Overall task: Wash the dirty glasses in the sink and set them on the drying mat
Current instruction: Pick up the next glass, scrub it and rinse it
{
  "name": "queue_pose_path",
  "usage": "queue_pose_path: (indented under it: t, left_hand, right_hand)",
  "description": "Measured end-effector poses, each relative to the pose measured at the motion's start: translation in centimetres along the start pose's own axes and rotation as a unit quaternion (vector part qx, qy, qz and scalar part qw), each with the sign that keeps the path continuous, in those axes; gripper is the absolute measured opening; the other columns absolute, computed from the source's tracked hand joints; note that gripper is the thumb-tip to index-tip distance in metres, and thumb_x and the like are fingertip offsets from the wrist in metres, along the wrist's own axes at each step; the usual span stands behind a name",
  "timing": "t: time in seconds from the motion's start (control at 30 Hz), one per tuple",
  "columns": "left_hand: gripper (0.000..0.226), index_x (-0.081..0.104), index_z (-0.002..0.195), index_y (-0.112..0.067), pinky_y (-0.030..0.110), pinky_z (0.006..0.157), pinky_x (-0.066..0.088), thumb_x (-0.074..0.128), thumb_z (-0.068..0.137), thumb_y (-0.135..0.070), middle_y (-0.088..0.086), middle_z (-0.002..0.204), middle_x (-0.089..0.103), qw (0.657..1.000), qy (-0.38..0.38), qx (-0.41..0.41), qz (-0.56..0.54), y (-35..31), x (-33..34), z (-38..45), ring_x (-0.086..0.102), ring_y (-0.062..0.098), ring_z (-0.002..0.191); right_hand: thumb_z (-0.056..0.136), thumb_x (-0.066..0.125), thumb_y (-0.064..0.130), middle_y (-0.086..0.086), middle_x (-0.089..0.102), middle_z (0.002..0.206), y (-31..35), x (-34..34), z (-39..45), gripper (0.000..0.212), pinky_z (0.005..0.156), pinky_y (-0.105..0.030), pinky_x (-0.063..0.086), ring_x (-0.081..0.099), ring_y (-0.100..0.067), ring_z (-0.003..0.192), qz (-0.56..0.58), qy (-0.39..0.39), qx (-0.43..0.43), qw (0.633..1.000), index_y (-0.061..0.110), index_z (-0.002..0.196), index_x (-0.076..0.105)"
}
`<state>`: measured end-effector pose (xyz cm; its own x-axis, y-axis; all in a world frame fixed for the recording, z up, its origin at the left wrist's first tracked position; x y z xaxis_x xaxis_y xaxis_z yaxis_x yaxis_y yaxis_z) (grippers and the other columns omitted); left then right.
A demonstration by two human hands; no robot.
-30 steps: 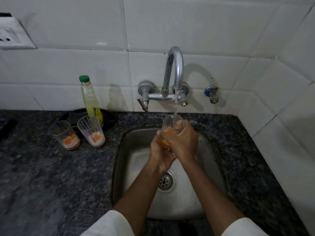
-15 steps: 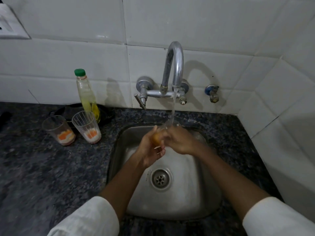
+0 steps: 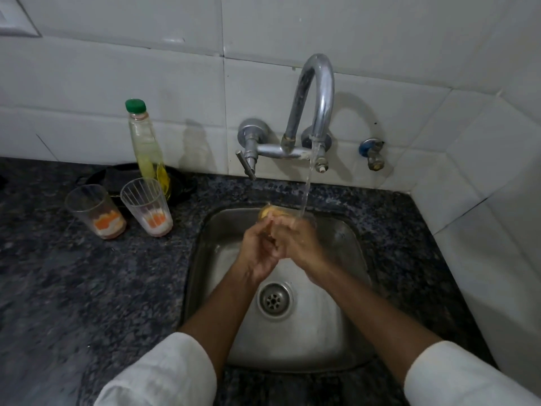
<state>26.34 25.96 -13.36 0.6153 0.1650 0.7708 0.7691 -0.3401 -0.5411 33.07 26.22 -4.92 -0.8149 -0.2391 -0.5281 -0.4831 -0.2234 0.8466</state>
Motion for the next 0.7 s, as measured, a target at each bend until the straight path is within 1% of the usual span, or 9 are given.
queue_pose_path:
  t: [0.1, 0.17, 0.23, 0.33, 0.4, 0.5, 0.6, 0.67, 0.7]
  left_hand:
    - [0.043, 0.069, 0.102, -0.007, 0.034, 0.073, 0.055, 0.073, 0.082, -0.045, 0.013, 0.092, 0.070, 0.987, -0.071, -0.058, 0.133, -0.4, -1.7, 0.8, 0.065, 0.023, 0.082]
    - [0.044, 0.068, 0.102, -0.009, 0.032, 0.075, 0.055, 0.071, 0.082, -0.048, 0.011, 0.091, 0.070, 0.977, -0.094, -0.080, 0.173, 0.0, -2.0, 0.7, 0.066, 0.020, 0.080]
    - [0.044, 0.065, 0.111, -0.004, 0.036, 0.086, 0.052, 0.064, 0.090, -0.042, 0.018, 0.104, 0.067, 0.995, -0.028, -0.046, 0.086, 0.2, -0.7, 0.2, 0.066, 0.024, 0.091]
    - [0.037, 0.063, 0.109, 0.002, 0.031, 0.065, 0.056, 0.069, 0.086, -0.026, 0.020, 0.099, 0.062, 0.998, 0.018, -0.027, -0.053, 0.6, 0.0, 0.0, 0.065, 0.023, 0.079]
    - [0.043, 0.066, 0.103, -0.002, 0.029, 0.058, 0.056, 0.076, 0.079, -0.035, 0.015, 0.088, 0.065, 0.997, -0.025, -0.050, 0.044, 0.1, -0.6, 0.2, 0.064, 0.021, 0.072]
    - [0.058, 0.067, 0.115, -0.003, 0.029, 0.065, 0.057, 0.074, 0.080, -0.049, 0.014, 0.091, 0.069, 0.968, -0.104, -0.102, 0.207, 0.4, -2.3, 0.3, 0.065, 0.021, 0.076]
    - [0.053, 0.060, 0.126, 0.001, 0.040, 0.083, 0.056, 0.066, 0.090, -0.038, 0.021, 0.110, 0.065, 0.997, -0.023, -0.039, 0.055, 1.2, -0.7, -0.2, 0.064, 0.030, 0.098]
    - [0.035, 0.067, 0.107, 0.002, 0.033, 0.065, 0.059, 0.067, 0.086, -0.027, 0.021, 0.098, 0.067, 0.999, 0.004, -0.004, -0.037, 1.3, -0.4, 0.0, 0.068, 0.025, 0.081]
    - [0.030, 0.072, 0.095, -0.001, 0.030, 0.059, 0.057, 0.068, 0.084, -0.028, 0.017, 0.088, 0.069, 1.000, -0.003, 0.000, -0.026, 1.0, -0.5, 0.0, 0.068, 0.021, 0.071]
  right_hand:
    - [0.092, 0.052, 0.011, 0.007, 0.051, 0.095, 1.5, 1.2, -1.1, 0.027, 0.062, -0.014, 0.039, 0.047, -0.009, 0.083, -0.276, 0.149, -0.150, 0.937, 0.016, 0.117, 0.059]
    - [0.093, 0.052, 0.015, 0.010, 0.052, 0.099, 0.5, 0.9, -0.7, 0.026, 0.067, -0.014, 0.039, 0.049, -0.009, 0.086, -0.316, 0.149, -0.162, 0.923, 0.019, 0.118, 0.060]
    - [0.093, 0.055, 0.016, -0.002, 0.068, 0.094, -0.7, 0.0, 0.5, 0.019, 0.069, -0.030, 0.050, 0.064, -0.019, 0.084, -0.127, 0.074, -0.041, 0.988, 0.013, 0.103, 0.071]
    - [0.094, 0.056, 0.017, -0.014, 0.071, 0.087, -1.0, -0.1, 0.6, 0.019, 0.065, -0.032, 0.053, 0.069, -0.023, 0.077, 0.122, 0.011, 0.068, 0.990, 0.005, 0.098, 0.070]
    - [0.097, 0.051, 0.015, -0.001, 0.061, 0.084, 0.9, 0.2, -0.2, 0.014, 0.063, -0.027, 0.050, 0.065, -0.018, 0.079, -0.089, 0.091, -0.067, 0.990, 0.008, 0.100, 0.063]
    - [0.092, 0.051, 0.017, 0.005, 0.046, 0.089, -0.6, 0.7, -1.0, 0.011, 0.062, -0.027, 0.039, 0.058, -0.019, 0.088, -0.380, 0.187, -0.114, 0.899, 0.017, 0.099, 0.059]
    - [0.086, 0.051, 0.025, -0.005, 0.067, 0.084, -1.1, -0.2, 0.2, 0.015, 0.063, -0.032, 0.049, 0.063, -0.019, 0.077, -0.094, 0.078, 0.002, 0.993, 0.021, 0.084, 0.066]
    - [0.090, 0.053, 0.016, -0.014, 0.067, 0.075, -1.7, -0.1, 0.3, 0.019, 0.060, -0.028, 0.049, 0.062, -0.015, 0.067, 0.131, 0.013, 0.089, 0.987, 0.009, 0.084, 0.070]
    - [0.094, 0.051, 0.015, -0.015, 0.066, 0.077, -0.7, -0.3, 0.0, 0.020, 0.062, -0.028, 0.048, 0.060, -0.013, 0.069, 0.086, 0.023, 0.032, 0.996, 0.006, 0.088, 0.068]
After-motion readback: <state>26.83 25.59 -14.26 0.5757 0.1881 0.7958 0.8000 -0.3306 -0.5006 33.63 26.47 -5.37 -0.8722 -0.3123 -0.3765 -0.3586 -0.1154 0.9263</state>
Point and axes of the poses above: each hand's wrist, its own z-axis towards the middle knuckle, its own x-axis out of the palm, y = z × x, the point moved 8 cm from there along z, towards the middle knuckle
